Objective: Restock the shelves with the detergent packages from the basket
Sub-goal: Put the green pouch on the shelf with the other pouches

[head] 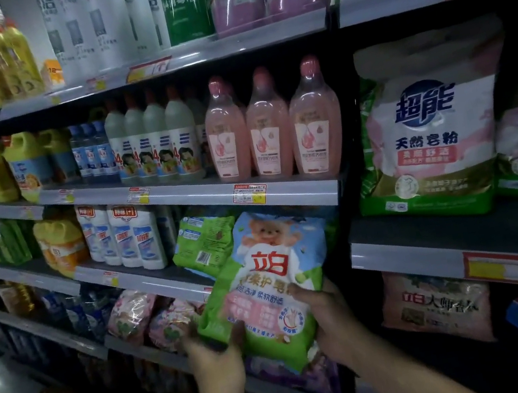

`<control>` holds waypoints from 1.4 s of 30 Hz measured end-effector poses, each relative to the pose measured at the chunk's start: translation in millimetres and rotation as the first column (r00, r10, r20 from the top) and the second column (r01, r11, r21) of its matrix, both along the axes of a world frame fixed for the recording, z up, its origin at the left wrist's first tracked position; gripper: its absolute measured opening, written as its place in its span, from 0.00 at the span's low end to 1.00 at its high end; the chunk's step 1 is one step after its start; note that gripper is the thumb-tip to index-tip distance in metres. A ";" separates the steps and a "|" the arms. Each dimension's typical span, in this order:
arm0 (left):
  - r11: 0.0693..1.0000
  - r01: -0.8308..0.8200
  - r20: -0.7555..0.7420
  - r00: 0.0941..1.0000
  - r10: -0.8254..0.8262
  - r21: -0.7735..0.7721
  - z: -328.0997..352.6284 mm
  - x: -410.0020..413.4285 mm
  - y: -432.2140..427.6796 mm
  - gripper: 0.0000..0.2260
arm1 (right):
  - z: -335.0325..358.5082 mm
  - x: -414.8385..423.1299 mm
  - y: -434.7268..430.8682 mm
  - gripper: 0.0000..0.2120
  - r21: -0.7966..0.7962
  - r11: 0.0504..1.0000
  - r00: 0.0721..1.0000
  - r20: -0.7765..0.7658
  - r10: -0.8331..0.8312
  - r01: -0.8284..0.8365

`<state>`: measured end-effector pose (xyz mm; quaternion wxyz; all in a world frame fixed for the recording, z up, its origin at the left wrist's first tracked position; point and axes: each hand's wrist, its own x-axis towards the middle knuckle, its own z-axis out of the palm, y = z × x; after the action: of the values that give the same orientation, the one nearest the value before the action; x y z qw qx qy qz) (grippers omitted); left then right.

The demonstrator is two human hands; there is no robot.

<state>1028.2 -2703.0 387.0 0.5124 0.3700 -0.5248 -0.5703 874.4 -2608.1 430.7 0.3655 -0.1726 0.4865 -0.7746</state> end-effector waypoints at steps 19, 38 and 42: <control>0.602 0.594 0.820 0.536 0.200 -0.534 -25.5 -110.9 -65.4 0.37 | -44.0 -145.4 -83.6 0.36 0.119 0.882 0.774 -0.543 -0.327 0.456; 0.697 0.600 0.856 0.516 0.038 -0.393 -11.4 -80.9 -62.6 0.28 | -0.6 -48.4 -43.0 0.48 0.315 0.629 0.486 -0.866 -0.115 0.711; 0.687 0.444 0.732 0.653 0.192 -0.576 -3.2 -73.4 -87.4 0.21 | -9.9 -27.5 -36.8 0.30 0.043 0.671 -0.006 -0.998 0.070 0.740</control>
<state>954.7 -2790.4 383.8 0.3066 0.2984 -0.8909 -0.1528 846.9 -2644.9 420.8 -0.2396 -0.3784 0.8330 -0.3248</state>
